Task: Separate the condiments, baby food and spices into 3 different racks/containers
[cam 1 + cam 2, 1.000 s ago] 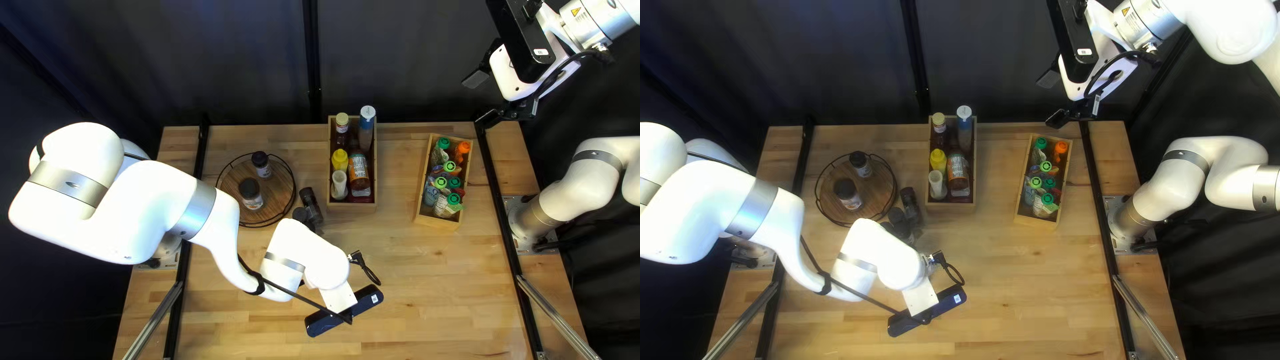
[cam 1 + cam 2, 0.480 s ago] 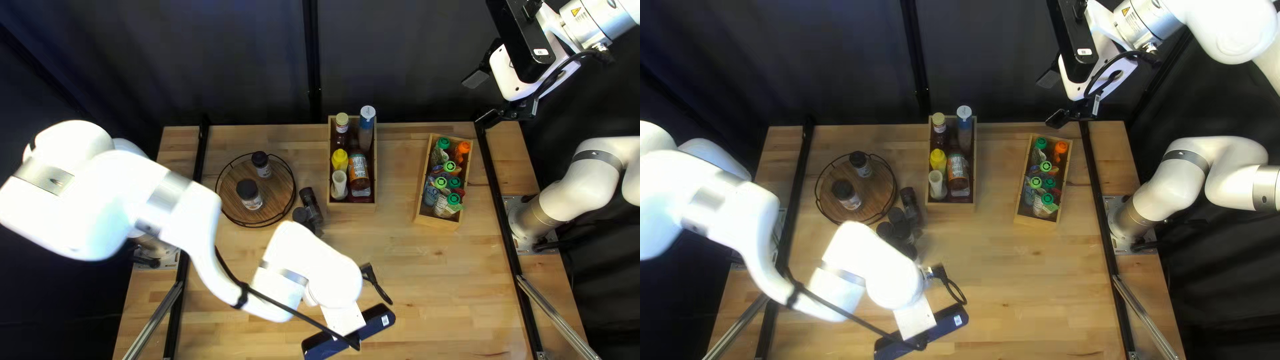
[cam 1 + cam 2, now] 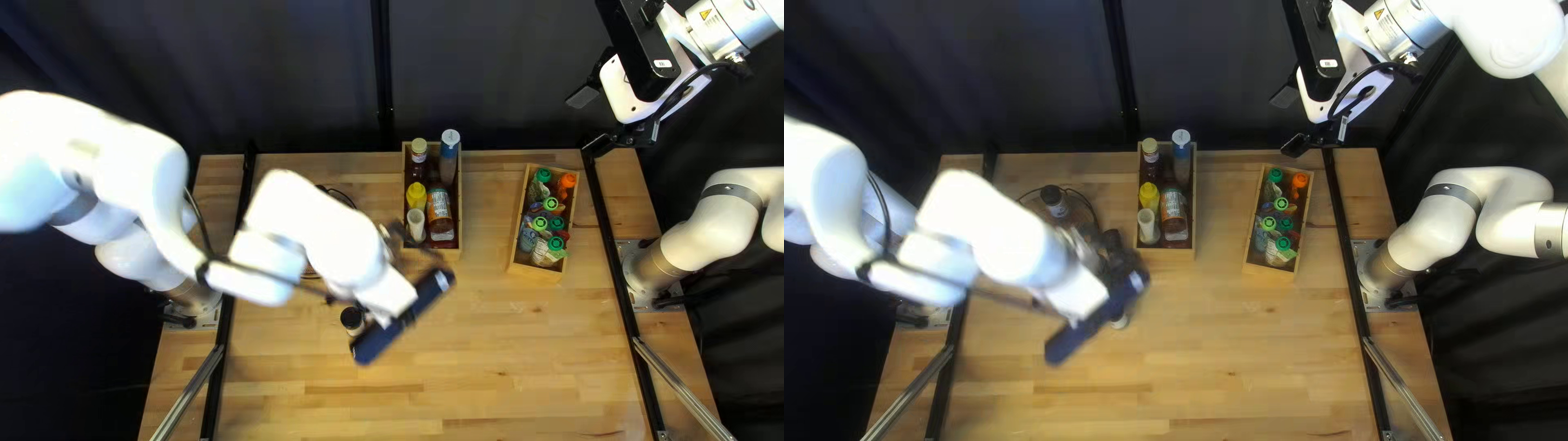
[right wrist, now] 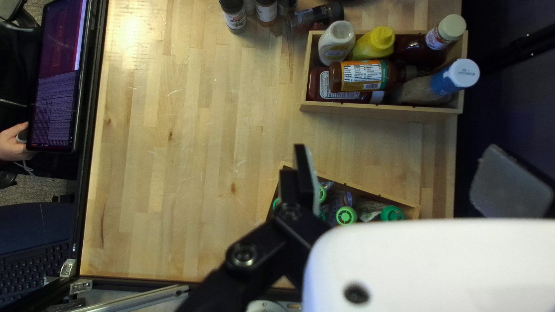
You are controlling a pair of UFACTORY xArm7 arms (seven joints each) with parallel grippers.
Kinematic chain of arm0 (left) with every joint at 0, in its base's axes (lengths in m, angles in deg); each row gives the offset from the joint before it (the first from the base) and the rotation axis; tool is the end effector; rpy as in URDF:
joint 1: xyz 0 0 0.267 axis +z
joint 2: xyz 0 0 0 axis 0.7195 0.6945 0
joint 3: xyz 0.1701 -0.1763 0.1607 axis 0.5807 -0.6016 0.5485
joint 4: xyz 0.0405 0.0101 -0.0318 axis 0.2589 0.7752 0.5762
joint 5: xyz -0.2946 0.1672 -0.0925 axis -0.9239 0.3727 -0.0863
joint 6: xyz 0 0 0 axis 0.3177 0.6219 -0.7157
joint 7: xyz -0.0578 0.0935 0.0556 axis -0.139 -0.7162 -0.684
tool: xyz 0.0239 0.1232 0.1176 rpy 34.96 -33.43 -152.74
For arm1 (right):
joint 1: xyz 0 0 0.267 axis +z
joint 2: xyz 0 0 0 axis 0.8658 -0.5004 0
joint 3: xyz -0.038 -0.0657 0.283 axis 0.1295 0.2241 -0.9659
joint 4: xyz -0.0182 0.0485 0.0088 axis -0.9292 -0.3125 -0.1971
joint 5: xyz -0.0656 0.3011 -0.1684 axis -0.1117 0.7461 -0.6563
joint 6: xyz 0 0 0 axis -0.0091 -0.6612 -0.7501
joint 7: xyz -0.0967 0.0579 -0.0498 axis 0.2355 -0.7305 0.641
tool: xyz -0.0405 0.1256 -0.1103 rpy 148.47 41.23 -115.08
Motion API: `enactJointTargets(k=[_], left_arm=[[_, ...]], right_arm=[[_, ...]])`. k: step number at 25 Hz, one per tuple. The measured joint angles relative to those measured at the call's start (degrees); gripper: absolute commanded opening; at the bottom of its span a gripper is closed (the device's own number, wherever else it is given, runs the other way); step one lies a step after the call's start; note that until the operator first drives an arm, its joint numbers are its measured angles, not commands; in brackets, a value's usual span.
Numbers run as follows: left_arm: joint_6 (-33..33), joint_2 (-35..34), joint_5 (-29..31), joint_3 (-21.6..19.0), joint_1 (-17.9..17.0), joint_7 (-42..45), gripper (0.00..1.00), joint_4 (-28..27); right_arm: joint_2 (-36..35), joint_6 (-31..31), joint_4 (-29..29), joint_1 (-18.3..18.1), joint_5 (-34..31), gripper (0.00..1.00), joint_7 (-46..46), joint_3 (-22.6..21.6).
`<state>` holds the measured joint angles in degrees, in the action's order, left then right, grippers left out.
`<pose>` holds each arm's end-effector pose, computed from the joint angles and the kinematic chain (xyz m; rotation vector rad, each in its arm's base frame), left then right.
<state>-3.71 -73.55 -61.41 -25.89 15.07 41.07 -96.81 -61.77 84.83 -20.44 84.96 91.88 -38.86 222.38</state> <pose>0.3869 -0.0043 0.2927 -2.7401 0.9179 0.1360 0.3357 -0.0598 0.4766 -2.9884 -0.1111 -0.8720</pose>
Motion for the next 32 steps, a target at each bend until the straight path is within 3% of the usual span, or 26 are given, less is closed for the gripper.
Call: enactJointTargets(k=[5,12,32], left_arm=[[-2.06,-5.06,4.18,3.55,5.23,3.31,0.0,6.72],[-6.95,-5.72,6.8,7.12,9.53,8.17,0.0,13.12],[-14.87,3.96,3.85,9.52,9.49,11.95,0.0,17.22]], right_arm=[[0.0,0.0,0.0,0.0,0.0,1.0,0.0,0.0],[0.0,0.0,0.0,0.0,0.0,1.0,0.0,0.0],[0.0,0.0,0.0,0.0,0.0,1.0,0.0,0.0]])
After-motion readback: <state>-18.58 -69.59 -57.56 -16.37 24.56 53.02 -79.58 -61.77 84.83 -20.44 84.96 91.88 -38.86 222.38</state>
